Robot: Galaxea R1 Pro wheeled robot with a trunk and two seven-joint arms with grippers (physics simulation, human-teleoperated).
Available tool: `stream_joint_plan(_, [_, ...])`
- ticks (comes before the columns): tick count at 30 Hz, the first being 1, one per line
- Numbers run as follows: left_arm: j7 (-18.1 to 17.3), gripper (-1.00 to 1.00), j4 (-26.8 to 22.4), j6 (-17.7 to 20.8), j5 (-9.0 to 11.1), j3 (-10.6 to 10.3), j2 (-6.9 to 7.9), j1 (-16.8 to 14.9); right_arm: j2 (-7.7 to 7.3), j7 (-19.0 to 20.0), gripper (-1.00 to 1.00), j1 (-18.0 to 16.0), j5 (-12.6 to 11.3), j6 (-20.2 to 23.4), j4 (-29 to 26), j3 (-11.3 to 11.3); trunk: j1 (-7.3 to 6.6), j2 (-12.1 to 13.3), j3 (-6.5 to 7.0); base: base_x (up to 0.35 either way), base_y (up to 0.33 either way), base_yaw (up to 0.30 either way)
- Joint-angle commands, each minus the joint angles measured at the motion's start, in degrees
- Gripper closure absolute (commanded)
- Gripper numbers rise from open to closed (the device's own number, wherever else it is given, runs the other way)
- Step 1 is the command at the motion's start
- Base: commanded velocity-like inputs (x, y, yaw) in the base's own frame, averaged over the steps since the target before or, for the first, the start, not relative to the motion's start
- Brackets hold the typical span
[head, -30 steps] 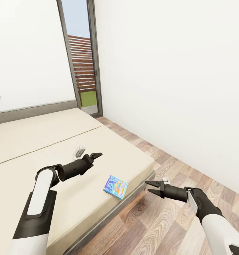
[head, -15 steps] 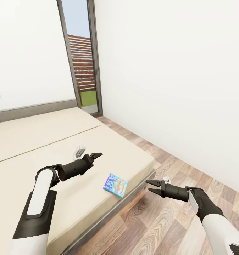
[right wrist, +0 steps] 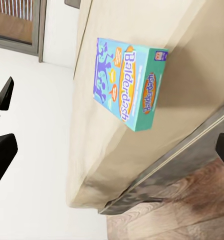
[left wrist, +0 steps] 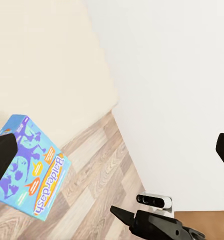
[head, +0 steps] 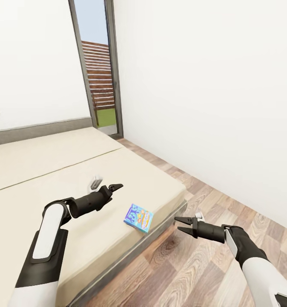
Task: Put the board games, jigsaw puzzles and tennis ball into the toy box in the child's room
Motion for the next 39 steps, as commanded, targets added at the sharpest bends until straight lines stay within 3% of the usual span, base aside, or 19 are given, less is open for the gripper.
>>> stream_joint_plan(1, [0.6, -1.0, 0.0, 0.2, 0.6, 0.1, -0.07, 0.0, 0.03, 0.2, -1.0, 0.0, 0.1, 0.5, 0.0, -0.1, 0.21, -0.4, -0.24, 0.0, 0.0, 0.0])
stream_joint_plan(5, [0.6, -1.0, -0.1, 0.2, 0.7, 0.0, -0.1, 0.0, 0.06, 0.2, -1.0, 0.0, 0.1, 0.5, 0.0, -0.1, 1.09, -2.0, -0.96, 0.0, 0.0, 0.001])
stream_joint_plan(13, [0.7, -1.0, -0.1, 0.2, 0.7, -0.2, -0.51, -0.4, 0.05, 0.2, -1.0, 0.0, 0.0, 0.5, 0.0, -0.1, 1.09, -2.0, -0.96, 0.0, 0.0, 0.095])
stream_joint_plan(24, [0.8, -1.0, -0.1, -0.1, 0.6, -2.7, -0.78, -1.0, -0.31, 0.5, -1.0, 0.0, -0.1, 0.5, 0.0, -0.1, 1.09, -2.0, -0.96, 0.0, 0.0, 0.171])
stream_joint_plan(39, [0.9, -1.0, -0.1, -0.1, 0.6, -3.1, -0.83, -1.3, -0.41, 0.8, -1.0, 0.0, -0.1, 0.5, 0.0, -0.2, 1.09, -2.0, -0.96, 0.0, 0.0, 0.026])
